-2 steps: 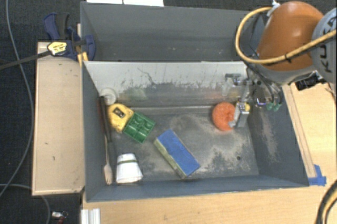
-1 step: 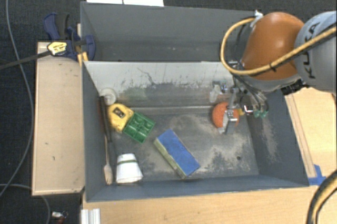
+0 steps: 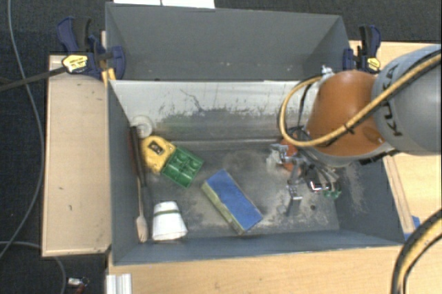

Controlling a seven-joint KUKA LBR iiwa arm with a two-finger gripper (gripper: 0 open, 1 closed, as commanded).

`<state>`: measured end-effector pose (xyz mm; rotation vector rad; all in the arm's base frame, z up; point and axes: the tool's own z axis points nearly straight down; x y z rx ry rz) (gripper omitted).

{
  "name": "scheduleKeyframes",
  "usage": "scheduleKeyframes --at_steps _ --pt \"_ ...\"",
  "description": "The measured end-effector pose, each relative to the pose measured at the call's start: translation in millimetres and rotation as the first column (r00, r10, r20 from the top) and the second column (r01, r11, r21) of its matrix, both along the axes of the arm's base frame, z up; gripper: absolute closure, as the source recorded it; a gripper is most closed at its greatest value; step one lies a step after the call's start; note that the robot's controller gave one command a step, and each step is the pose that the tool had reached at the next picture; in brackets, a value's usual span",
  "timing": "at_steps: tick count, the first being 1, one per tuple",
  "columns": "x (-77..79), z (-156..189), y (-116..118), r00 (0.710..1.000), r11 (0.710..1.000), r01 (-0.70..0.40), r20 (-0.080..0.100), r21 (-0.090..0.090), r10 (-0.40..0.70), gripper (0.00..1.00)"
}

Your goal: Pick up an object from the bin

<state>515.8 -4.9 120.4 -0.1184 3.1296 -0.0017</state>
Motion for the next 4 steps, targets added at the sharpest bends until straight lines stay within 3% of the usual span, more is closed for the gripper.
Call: scheduleKeyframes --at_steps 1,2,3,4 --pt "9.8 -5 27 0.998 0.998 -0.059 0.003 0.0 0.059 0.0" --pt "21.0 -9 35 0.996 0.996 -0.092 0.008 -0.001 0.092 0.0" --pt "-6.0 -36 12 0.94 0.94 -0.34 0.005 -0.004 0.34 0.0" --pt "18.5 -30 -34 0.962 0.963 -0.271 0.01 -0.003 0.271 0.0"
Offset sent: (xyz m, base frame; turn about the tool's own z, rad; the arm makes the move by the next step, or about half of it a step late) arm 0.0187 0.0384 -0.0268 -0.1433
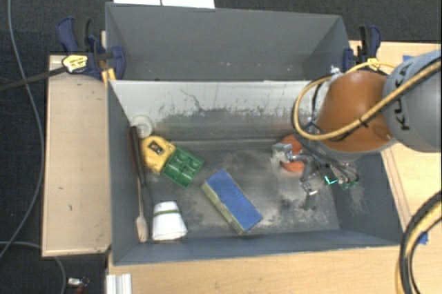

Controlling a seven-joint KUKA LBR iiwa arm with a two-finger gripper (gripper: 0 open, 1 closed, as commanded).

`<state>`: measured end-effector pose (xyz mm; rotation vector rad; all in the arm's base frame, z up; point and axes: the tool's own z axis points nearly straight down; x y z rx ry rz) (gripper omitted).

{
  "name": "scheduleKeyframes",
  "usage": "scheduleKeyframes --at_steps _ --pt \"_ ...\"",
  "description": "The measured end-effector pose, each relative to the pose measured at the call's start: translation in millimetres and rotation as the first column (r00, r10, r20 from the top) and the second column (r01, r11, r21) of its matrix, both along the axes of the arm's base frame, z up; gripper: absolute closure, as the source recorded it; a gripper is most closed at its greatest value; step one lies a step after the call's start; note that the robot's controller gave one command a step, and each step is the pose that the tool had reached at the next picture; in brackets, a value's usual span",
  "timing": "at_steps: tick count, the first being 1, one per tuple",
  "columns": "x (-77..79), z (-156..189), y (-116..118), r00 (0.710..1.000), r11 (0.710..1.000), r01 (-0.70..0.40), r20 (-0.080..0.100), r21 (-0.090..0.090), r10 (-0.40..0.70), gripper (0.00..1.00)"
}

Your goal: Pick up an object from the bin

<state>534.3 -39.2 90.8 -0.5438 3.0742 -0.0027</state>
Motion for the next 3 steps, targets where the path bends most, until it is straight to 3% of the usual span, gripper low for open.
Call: scheduleKeyframes --at_steps 1,2,3 --pt "20.8 6 -35 0.959 0.959 0.283 0.0 0.006 -0.283 0.0" --pt "30.2 26 -77 0.985 0.985 0.171 0.003 0.004 -0.171 0.0" --pt "42.9 9 -49 0.987 0.987 0.161 0.005 0.004 -0.161 0.0"
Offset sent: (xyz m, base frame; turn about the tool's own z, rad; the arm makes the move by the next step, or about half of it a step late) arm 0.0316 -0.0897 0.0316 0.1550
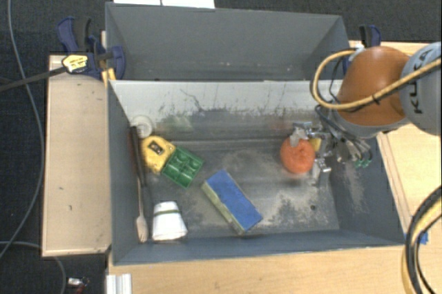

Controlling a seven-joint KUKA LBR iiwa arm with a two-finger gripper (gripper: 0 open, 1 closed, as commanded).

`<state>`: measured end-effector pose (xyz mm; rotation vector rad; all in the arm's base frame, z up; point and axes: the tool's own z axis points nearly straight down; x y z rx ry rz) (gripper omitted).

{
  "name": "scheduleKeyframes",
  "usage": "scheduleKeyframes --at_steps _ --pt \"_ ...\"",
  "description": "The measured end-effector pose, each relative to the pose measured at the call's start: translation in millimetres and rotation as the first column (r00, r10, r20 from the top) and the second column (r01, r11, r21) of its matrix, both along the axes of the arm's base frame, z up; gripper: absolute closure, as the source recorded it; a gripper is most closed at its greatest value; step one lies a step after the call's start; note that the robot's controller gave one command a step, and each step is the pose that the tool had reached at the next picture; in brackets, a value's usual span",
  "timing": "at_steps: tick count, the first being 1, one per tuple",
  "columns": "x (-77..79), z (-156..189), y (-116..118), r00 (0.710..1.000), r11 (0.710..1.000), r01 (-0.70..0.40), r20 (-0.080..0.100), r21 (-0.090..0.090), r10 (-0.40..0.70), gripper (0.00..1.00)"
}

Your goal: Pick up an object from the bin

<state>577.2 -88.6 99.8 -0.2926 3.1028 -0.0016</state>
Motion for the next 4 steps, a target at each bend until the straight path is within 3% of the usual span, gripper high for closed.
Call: scheduleKeyframes --at_steps 1,2,3,4 --pt "3.1 -5 20 0.999 0.999 -0.04 0.0 0.001 0.04 0.0" --pt "-27.3 -24 1 0.979 0.979 -0.202 0.005 -0.004 0.202 0.0" --pt "-3.4 7 -24 0.962 0.962 -0.274 0.006 -0.005 0.274 0.0" --pt "-41.2 -22 -56 0.753 0.753 -0.658 -0.006 -0.007 0.658 1.0"
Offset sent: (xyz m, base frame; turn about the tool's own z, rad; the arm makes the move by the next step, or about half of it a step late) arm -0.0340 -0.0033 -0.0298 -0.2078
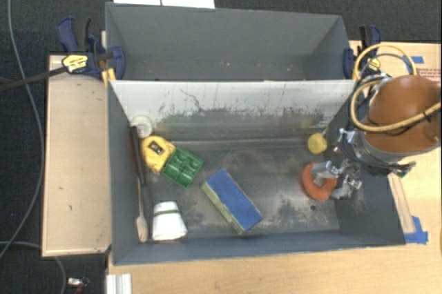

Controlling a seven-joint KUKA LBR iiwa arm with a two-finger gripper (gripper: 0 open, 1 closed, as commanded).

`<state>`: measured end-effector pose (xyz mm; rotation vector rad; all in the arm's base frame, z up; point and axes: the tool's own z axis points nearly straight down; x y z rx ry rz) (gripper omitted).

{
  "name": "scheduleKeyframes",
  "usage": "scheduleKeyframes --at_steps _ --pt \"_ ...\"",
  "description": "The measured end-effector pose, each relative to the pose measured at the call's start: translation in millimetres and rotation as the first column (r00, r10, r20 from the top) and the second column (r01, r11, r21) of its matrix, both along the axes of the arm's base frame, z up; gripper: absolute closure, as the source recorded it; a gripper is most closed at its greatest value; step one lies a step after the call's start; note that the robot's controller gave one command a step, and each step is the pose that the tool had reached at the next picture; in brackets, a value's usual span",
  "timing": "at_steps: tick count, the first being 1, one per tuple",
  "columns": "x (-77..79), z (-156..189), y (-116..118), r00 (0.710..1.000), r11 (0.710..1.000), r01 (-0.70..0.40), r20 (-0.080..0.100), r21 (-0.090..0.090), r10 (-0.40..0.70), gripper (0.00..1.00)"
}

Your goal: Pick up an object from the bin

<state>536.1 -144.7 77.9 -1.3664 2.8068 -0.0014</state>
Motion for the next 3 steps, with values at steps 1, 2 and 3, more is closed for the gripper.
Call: scheduleKeyframes --at_steps 1,2,3 --pt "0.0 0 0 1.0 1.0 0.001 0.0 0.0 -0.001 1.0" --pt "-5.0 73 2 1.0 1.0 0.011 -0.004 0.002 -0.011 1.0" --pt "-1.0 150 11 1.0 1.0 0.012 -0.006 0.004 -0.012 1.0"
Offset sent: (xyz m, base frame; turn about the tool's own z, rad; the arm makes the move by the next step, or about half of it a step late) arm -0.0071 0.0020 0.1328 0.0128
